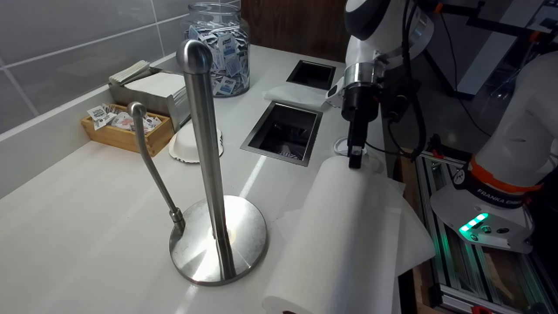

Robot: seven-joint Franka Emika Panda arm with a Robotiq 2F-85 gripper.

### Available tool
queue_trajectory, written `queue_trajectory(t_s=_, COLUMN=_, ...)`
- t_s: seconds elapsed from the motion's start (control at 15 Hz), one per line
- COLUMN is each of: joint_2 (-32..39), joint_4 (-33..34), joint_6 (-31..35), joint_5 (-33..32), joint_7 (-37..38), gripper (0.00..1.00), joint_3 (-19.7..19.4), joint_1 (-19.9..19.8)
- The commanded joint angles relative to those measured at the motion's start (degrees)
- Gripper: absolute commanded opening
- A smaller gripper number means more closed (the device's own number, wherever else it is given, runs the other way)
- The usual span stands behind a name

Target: Put the paper towel roll in an upright position

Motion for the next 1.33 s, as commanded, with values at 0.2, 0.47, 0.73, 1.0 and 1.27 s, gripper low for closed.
queue_trajectory(t_s=0.2, joint_2=-1.1, joint_4=0.1, joint_6=-1.1, joint_5=1.3, joint_7=0.0, gripper=0.11, joint_3=0.6, joint_1=-1.5)
queue_trajectory(t_s=0.47, joint_2=-7.9, joint_4=0.2, joint_6=-1.8, joint_5=-0.5, joint_7=2.6, gripper=0.07, joint_3=1.0, joint_1=-1.6)
queue_trajectory(t_s=0.73, joint_2=-15.7, joint_4=1.7, joint_6=-2.9, joint_5=-3.6, joint_7=6.4, gripper=0.05, joint_3=2.3, joint_1=-1.5)
queue_trajectory(t_s=1.0, joint_2=-22.0, joint_4=4.4, joint_6=-4.0, joint_5=-9.3, joint_7=12.1, gripper=0.06, joint_3=3.6, joint_1=-1.2)
queue_trajectory(t_s=1.27, joint_2=-26.6, joint_4=7.8, joint_6=-4.6, joint_5=-17.7, joint_7=19.3, gripper=0.05, joint_3=5.4, joint_1=-0.6)
